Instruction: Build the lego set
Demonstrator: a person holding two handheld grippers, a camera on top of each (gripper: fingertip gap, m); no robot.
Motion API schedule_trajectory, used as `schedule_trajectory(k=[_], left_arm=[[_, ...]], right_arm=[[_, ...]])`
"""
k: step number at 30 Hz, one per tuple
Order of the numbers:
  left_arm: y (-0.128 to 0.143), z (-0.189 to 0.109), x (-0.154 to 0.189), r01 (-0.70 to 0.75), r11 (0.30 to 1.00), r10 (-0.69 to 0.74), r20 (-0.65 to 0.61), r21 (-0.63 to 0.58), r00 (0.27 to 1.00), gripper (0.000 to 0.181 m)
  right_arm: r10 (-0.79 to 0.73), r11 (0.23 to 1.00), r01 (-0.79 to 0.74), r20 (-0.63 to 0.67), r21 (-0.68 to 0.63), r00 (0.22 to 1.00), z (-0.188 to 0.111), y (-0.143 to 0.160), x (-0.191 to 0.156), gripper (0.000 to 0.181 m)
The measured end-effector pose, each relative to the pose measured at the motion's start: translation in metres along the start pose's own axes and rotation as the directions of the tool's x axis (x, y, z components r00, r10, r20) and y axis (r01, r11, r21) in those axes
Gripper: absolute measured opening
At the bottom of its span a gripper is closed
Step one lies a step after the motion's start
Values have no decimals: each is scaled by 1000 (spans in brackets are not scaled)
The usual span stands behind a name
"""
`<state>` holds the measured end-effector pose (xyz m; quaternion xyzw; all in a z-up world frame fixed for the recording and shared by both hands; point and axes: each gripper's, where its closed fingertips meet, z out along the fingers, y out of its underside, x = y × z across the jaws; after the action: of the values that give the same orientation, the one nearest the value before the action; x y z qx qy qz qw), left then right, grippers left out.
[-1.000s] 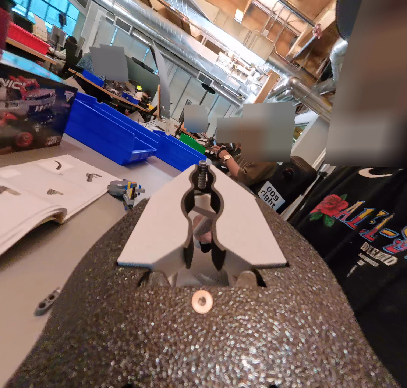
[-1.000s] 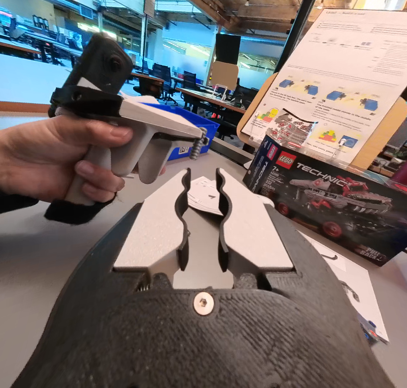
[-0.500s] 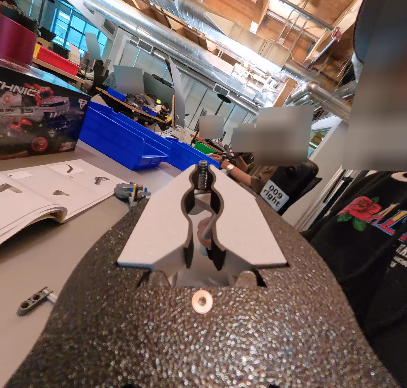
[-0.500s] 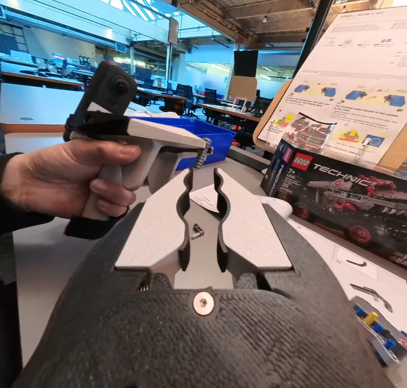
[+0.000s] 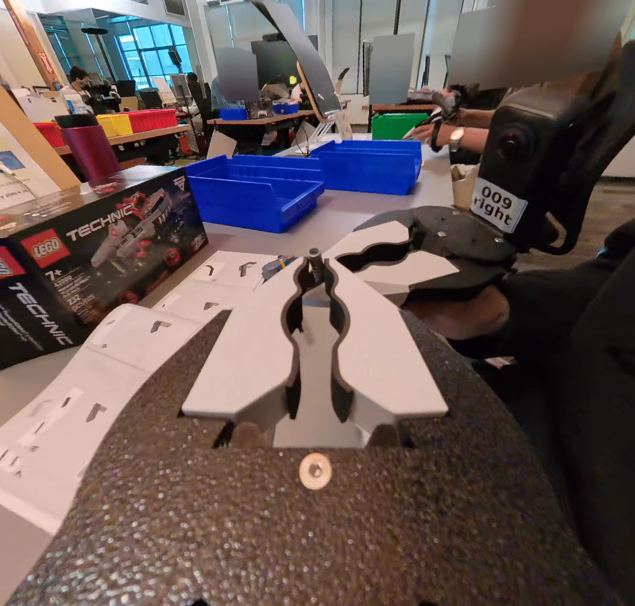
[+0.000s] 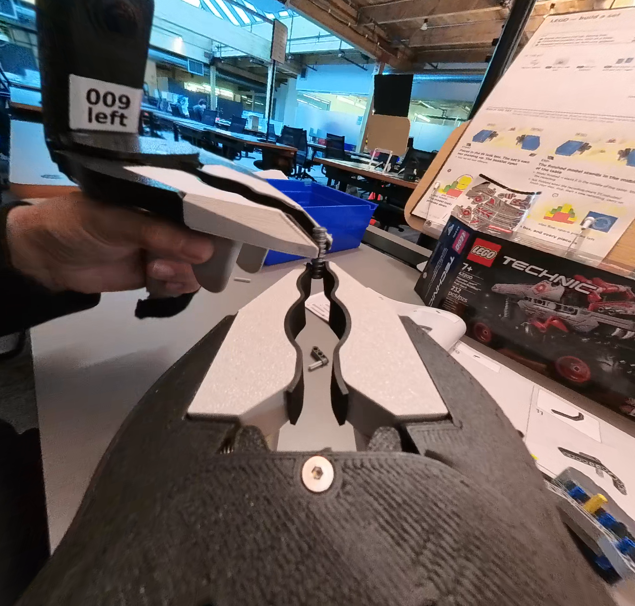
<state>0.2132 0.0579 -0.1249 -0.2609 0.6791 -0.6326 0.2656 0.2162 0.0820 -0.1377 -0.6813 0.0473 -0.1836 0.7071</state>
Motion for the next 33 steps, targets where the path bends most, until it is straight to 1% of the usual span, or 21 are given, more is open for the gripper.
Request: schedule_trajectory(k=[2,4,5,6,7,9,11,13,15,16,18,19,20,21,23,25,27,29,31,33], left_arm=[[3,-3,0,-23,999,23,5,-35,1000,5],[11,-5,-3,-7,996,8,16,-91,1000,5],[13,-6,-4,13,994,-10,27,-107,1000,4],[16,-8,-5,35,992,-32,30,-122,999,5],[19,-8,-2,63,989,-62,12,-134,998,5],[24,-8,4,126,980,-131,-23,-155,991,5],[31,-8,6,127,977,-136,-40,-174,990,5],[43,-9,8,40,972,-55,-59,-230,997,6],[52,-14,0,-95,955,81,-63,-280,995,23],[59,-17,-9,-162,935,148,-66,-316,987,26],[81,-21,-33,-253,871,245,-76,-422,967,28],[93,-23,-44,-275,837,266,-87,-473,960,28],[105,-23,-54,-288,807,272,-108,-516,956,22],[113,-23,-61,-299,785,271,-133,-543,953,15],[125,-19,-72,-282,769,240,-150,-573,959,11],[135,-16,-77,-242,752,175,-169,-613,970,9],[141,-12,-81,-226,742,149,-174,-631,973,19],[147,-10,-82,-216,730,128,-181,-648,975,22],[157,-10,-83,-203,700,117,-171,-685,978,26],[160,-6,-79,-198,705,116,-164,-681,980,6]], right_arm=[[-1,1000,1,15,-15,1000,2,2,-4,4],[9,999,-7,33,-49,999,3,9,-7,3],[20,999,-20,23,-31,1000,2,9,-6,7],[38,999,-38,13,3,999,0,6,-6,17],[52,999,-52,28,8,998,-1,7,-10,18],[49,998,-47,58,-39,997,-2,15,-17,6],[20,997,-15,64,-74,998,-4,22,-18,4],[4,988,14,112,-156,994,-7,35,-22,5],[17,974,9,113,-224,993,-11,49,-19,4],[58,966,-25,121,-257,991,-13,55,-18,4],[179,939,-125,145,-320,973,-17,65,-20,4],[230,925,-169,147,-340,962,-18,68,-20,4],[265,913,-200,143,-356,954,-18,71,-19,4],[287,904,-218,144,-367,947,-18,72,-18,4],[333,887,-258,143,-384,932,-19,73,-20,4],[335,887,-262,141,-380,931,-19,72,-20,4],[319,890,-246,140,-384,937,-19,73,-20,4],[312,893,-242,134,-380,940,-18,71,-17,4],[322,889,-256,122,-379,939,-18,73,-13,4],[357,877,-294,106,-381,928,-17,74,-10,4]])
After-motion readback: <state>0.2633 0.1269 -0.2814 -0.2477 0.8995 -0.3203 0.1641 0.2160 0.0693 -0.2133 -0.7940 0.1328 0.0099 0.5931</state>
